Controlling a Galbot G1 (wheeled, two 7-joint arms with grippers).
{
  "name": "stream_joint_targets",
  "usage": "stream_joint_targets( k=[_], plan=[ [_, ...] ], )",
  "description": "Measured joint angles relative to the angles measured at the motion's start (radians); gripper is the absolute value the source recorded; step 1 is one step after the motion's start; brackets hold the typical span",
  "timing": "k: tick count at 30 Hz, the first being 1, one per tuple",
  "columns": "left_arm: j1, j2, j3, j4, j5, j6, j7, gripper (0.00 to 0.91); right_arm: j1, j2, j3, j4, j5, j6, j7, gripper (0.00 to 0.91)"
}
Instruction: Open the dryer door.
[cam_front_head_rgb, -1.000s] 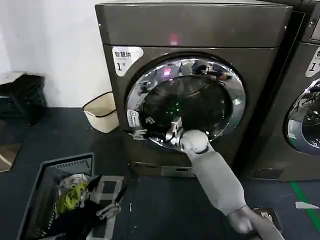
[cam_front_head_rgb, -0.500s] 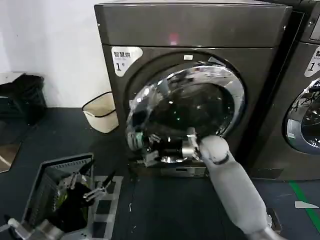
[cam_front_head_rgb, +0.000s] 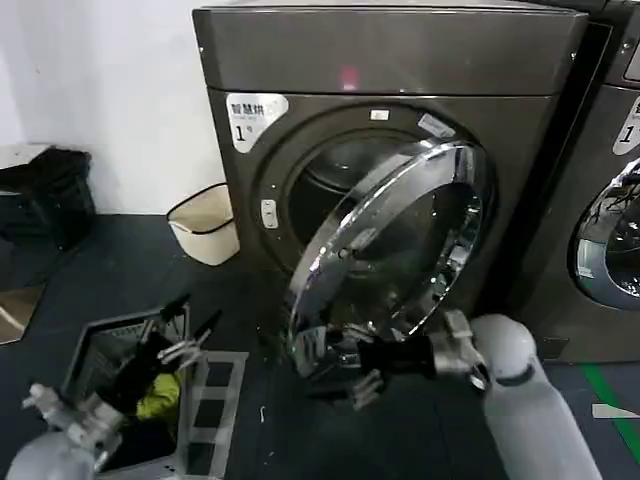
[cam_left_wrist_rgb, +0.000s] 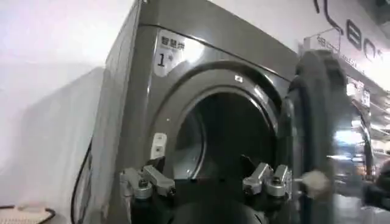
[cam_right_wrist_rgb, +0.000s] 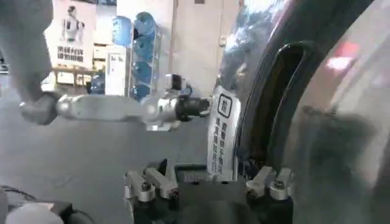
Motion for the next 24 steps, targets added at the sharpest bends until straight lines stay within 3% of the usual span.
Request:
stream_joint_targets(
  k=[7,14,16,19,22,24],
  plan=[
    [-0.142,0.028,0.185,0.119,0.016,-0.009,0.009,0.907,-0.163,0.038,0.226,0.08,0.011,0.027,0.0,0.907],
    [-0.305,0.067,0.395,0.204,-0.002,0.006,0.072,0.907,-0.249,0.081,0.51,0.116,-0.076,0.024,0.065,0.907],
    [-0.352,0.068,0.451,0.225,-0.007,0.009,0.083,0.907,-0.261,0.078,0.577,0.113,-0.135,0.021,0.118,0.907],
    [-0.429,0.063,0.537,0.261,-0.048,0.008,0.08,0.907,-0.273,0.085,0.65,0.125,-0.181,-0.019,0.234,0.907],
    [-0.502,0.049,0.629,0.304,-0.057,-0.006,0.084,0.907,-0.271,0.082,0.71,0.133,-0.211,-0.097,0.408,0.907],
    [-0.545,0.036,0.679,0.335,-0.071,-0.009,0.082,0.907,-0.27,0.071,0.753,0.124,-0.262,-0.109,0.523,0.907]
  ],
)
